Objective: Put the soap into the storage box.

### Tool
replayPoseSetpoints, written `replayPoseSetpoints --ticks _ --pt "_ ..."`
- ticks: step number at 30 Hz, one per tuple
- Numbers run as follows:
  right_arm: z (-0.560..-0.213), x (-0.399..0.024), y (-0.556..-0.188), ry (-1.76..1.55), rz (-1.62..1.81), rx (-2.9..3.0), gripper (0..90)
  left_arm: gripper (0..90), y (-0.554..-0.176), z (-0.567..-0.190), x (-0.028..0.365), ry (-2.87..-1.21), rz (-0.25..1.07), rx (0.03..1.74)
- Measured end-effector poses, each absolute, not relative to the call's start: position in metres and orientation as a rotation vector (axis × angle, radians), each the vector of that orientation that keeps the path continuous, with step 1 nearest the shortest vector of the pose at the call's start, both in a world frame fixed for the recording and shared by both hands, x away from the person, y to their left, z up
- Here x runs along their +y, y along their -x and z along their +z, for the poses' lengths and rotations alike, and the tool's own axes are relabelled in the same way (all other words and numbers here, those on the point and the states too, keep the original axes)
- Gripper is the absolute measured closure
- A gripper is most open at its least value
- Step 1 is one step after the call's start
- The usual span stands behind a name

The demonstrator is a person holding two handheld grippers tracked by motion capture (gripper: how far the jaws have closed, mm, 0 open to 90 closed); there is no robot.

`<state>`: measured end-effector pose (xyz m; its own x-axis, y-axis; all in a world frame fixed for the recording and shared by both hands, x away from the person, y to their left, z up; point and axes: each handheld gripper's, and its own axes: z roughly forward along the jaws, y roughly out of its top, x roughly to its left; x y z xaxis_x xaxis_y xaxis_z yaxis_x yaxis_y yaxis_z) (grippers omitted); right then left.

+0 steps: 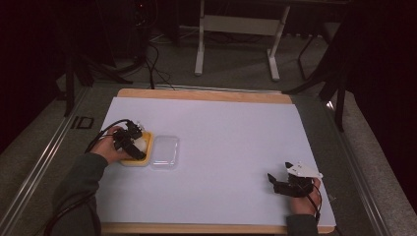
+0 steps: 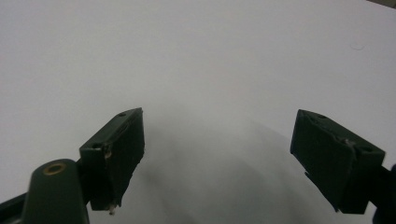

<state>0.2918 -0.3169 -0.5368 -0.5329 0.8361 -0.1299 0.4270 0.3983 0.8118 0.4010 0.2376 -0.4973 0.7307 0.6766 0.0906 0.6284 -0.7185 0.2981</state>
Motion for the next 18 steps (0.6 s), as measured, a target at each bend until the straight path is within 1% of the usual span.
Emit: replayPoseSetpoints --ticks 7,9,13,15,16,18 --pt "-0.537 -0.317 -0.292 -1.073 1.011 2.13 17.5 15.4 -0.399 -0.494 0.241 -2.653 0.298 1.011" --pt "-0.537 -0.317 -0.292 -1.072 1.009 2.13 17.5 10.0 -0.399 -0.491 0.242 -2.64 0.318 1.011" --pt "-0.537 -0.317 -0.292 -1.073 1.01 2.13 17.5 4.9 -0.398 -0.487 0.244 -2.634 0.364 1.022" --pt "-0.537 -0.317 -0.292 -1.072 1.011 2.13 17.5 4.7 -0.396 -0.484 0.247 -2.608 0.379 1.025" --pt "-0.537 -0.317 -0.292 -1.072 1.01 2.129 17.5 4.3 -0.393 -0.479 0.249 -2.583 0.411 1.026" --pt "-0.537 -0.317 -0.292 -1.073 1.01 2.129 17.5 4.3 -0.389 -0.475 0.251 -2.563 0.421 1.006"
